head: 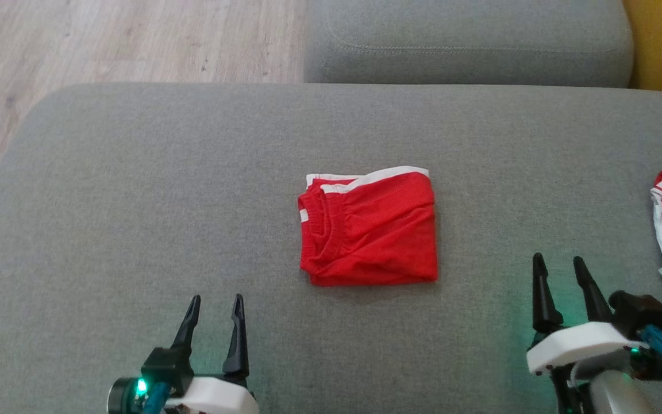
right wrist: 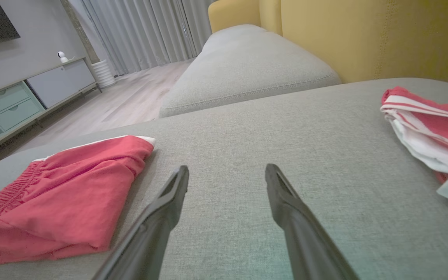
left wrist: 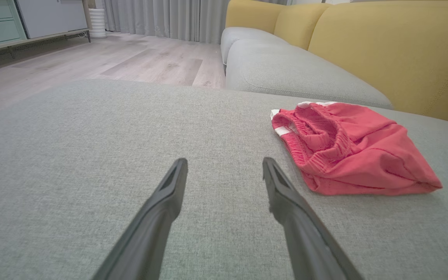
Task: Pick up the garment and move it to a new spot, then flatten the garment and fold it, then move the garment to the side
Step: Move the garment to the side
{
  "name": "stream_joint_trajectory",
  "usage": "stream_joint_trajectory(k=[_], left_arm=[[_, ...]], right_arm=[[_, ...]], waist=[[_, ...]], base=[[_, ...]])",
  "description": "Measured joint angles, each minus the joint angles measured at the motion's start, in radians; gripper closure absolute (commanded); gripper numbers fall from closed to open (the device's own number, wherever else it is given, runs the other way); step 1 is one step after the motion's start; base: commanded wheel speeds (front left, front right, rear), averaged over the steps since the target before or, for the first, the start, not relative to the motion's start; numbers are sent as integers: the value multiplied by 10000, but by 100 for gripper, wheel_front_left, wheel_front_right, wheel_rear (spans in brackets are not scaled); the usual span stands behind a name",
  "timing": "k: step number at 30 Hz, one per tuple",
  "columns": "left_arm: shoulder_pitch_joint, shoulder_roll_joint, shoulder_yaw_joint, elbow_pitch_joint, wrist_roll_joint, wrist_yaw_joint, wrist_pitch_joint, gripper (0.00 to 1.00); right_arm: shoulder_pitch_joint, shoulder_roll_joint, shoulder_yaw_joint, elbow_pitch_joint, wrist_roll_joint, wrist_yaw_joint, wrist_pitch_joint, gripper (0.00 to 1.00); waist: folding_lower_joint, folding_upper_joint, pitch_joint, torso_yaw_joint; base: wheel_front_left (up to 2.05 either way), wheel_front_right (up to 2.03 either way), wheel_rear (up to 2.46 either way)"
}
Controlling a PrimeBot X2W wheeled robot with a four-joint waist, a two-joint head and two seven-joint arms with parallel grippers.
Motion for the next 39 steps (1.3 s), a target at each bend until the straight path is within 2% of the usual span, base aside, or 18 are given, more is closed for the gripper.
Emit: stream_joint_trajectory(k=[6, 11, 15, 19, 20, 21, 25, 29, 33, 39], left_arm=[[-190, 2, -123, -127, 0, -13, 0, 0], [-506, 8, -685, -171, -550, -94, 0, 0], [-621, 8, -1122, -163, -721, -90, 0, 0], [-655, 4, -1528, -35, -838, -88, 0, 0], [-656, 8, -1634, 79, -901, -88, 0, 0], [-656, 10, -1643, 107, -901, -86, 0, 0], [-660, 12, -1601, 144, -915, -29, 0, 0], [-663, 17, -1404, 159, -874, -48, 0, 0], [-820, 36, -1350, 186, -773, -104, 0, 0], [-1624, 38, -1463, 142, -702, -322, 0, 0]], right_arm=[[-501, -2, 1012, 412, 757, 0, 0, 0], [-1902, -10, 1935, 1210, 1258, 0, 2, 0], [-2884, -19, 2107, 1929, 1306, 0, 142, 0], [-3571, -31, 2094, 3246, 1197, 0, 451, 0], [-3648, -38, 1998, 3927, 1057, 0, 573, 27], [-3651, -40, 1942, 4123, 951, 0, 506, 100], [-4067, -65, 1875, 4558, 775, 0, 288, 100], [-4038, 8, 1885, 4610, 853, 2, 71, 100], [-3883, -10, 2025, 4500, 1045, 2, 31, 100], [-3507, -29, 2472, 3967, 1145, 0, 29, 100]], waist=[[1, 0, 278, 200], [2, 0, 683, 614], [2, 0, 948, 987], [2, 0, 1269, 1511], [2, 0, 1401, 1749], [3, 0, 1456, 1845], [2, 0, 1577, 1927], [1, 0, 1538, 1470], [1, 0, 1409, 549], [0, 0, 1266, -1320]], base=[[0, 0, 0], [0, 0, 0], [0, 0, 0], [0, 0, 0], [0, 0, 0], [0, 0, 0], [0, 0, 0], [0, 0, 0], [0, 0, 0], [0, 0, 0]])
